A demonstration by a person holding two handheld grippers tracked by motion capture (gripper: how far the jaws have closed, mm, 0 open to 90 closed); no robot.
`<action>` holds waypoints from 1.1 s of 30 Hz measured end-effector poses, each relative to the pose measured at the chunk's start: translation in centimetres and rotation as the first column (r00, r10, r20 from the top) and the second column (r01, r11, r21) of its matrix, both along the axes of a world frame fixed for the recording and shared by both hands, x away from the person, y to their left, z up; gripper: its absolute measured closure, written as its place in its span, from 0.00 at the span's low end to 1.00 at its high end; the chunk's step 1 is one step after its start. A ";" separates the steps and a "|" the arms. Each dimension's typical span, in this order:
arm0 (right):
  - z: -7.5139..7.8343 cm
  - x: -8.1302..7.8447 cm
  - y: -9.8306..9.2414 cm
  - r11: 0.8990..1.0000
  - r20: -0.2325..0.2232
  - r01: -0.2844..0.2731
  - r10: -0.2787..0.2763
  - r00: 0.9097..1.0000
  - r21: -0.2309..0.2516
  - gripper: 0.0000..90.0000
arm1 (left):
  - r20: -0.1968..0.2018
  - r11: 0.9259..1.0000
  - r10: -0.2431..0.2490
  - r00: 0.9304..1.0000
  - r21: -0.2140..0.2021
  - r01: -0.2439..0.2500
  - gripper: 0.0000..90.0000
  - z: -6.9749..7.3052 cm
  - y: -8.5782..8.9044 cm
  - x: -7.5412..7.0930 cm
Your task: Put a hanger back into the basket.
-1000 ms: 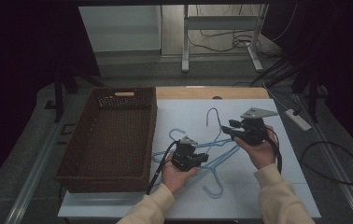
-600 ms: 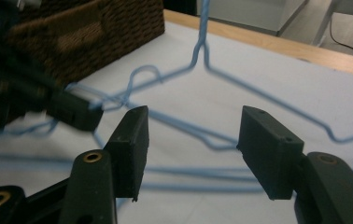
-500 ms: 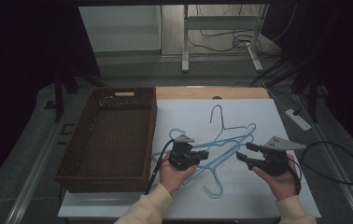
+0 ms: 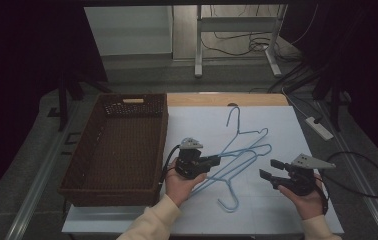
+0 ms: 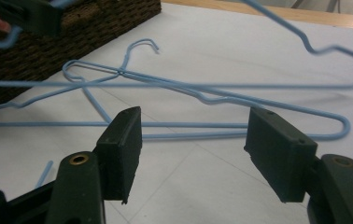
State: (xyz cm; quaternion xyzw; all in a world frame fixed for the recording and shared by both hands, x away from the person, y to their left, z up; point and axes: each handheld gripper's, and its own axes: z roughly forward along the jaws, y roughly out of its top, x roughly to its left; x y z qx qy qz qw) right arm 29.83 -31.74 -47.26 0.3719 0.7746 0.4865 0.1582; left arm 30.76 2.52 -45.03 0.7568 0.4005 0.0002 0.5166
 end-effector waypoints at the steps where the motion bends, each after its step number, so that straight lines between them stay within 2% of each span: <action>1: -0.1 0.0 -0.1 1.000 -0.001 0.001 -0.001 1.000 0.000 0.41 | 0.005 1.000 0.001 1.000 -0.003 -0.001 0.97 0.3 0.2 -0.1; 2: -0.1 0.0 -0.1 1.000 -0.001 0.002 -0.002 1.000 -0.003 0.41 | 0.019 1.000 -0.003 1.000 -0.006 0.003 0.97 1.0 0.6 -0.3; 4: -0.2 0.0 -0.2 1.000 -0.003 0.003 -0.003 1.000 0.000 0.41 | 0.025 1.000 -0.006 1.000 -0.010 0.006 0.97 1.4 0.8 -0.4; 5: -0.2 -0.1 -0.2 1.000 -0.002 0.003 -0.003 1.000 0.000 0.41 | 0.037 1.000 -0.014 0.999 -0.016 0.014 0.97 2.1 1.1 -0.6; 9: -0.2 -0.1 -0.1 1.000 -0.001 0.003 -0.003 1.000 -0.004 0.41 | 0.054 0.999 -0.016 0.998 -0.032 0.018 0.97 3.1 2.1 -0.8; 13: -0.3 -0.1 -0.1 1.000 -0.004 0.007 -0.007 1.000 -0.010 0.41 | 0.076 0.999 0.001 0.997 -0.050 0.003 0.97 4.4 4.5 -1.1; 14: -0.3 -0.1 -0.1 1.000 -0.004 0.007 -0.007 1.000 -0.010 0.41 | 0.076 0.999 0.001 0.997 -0.050 0.003 0.97 4.4 4.5 -1.1; 18: -0.4 0.0 -0.2 1.000 -0.010 0.007 -0.007 1.000 -0.012 0.41 | 0.093 0.997 0.009 0.996 -0.074 -0.002 0.97 5.2 6.8 -1.2; 19: -0.4 0.0 -0.2 1.000 -0.015 0.009 -0.009 1.000 -0.016 0.41 | 0.105 0.997 0.020 0.994 -0.081 -0.011 0.97 5.5 7.9 -1.3; 20: -0.4 0.0 -0.2 1.000 -0.015 0.009 -0.009 1.000 -0.016 0.41 | 0.105 0.997 0.020 0.994 -0.081 -0.011 0.97 5.5 7.9 -1.3; 22: -0.5 0.1 -0.3 1.000 -0.018 0.011 -0.012 1.000 -0.018 0.41 | 0.113 0.996 0.032 0.993 -0.086 -0.023 0.97 5.7 9.0 -1.4; 23: -0.5 0.1 -0.4 1.000 -0.021 0.024 -0.025 0.999 -0.018 0.41 | 0.120 0.995 0.048 0.992 -0.089 -0.038 0.97 6.0 10.2 -1.4; 26: -0.6 0.1 -0.8 0.999 -0.027 0.037 -0.038 0.999 -0.009 0.41 | 0.130 0.992 0.080 0.988 -0.106 -0.066 0.97 6.5 12.2 -1.5; 28: -0.7 0.2 -0.9 0.999 -0.031 0.041 -0.041 0.999 -0.010 0.41 | 0.138 0.991 0.096 0.986 -0.110 -0.081 0.97 6.8 13.3 -1.6; 29: -0.7 0.2 -0.9 0.999 -0.031 0.041 -0.041 0.999 -0.010 0.41 | 0.138 0.991 0.096 0.986 -0.110 -0.081 0.97 6.8 13.3 -1.6; 32: -0.8 0.1 -0.9 0.999 -0.033 0.040 -0.040 0.999 -0.014 0.41 | 0.148 0.987 0.134 0.980 -0.110 -0.118 0.97 7.0 15.7 -1.9; 33: -0.8 0.1 -0.9 0.999 -0.033 0.040 -0.040 0.999 -0.014 0.41 | 0.148 0.987 0.134 0.980 -0.110 -0.118 0.97 7.0 15.7 -1.9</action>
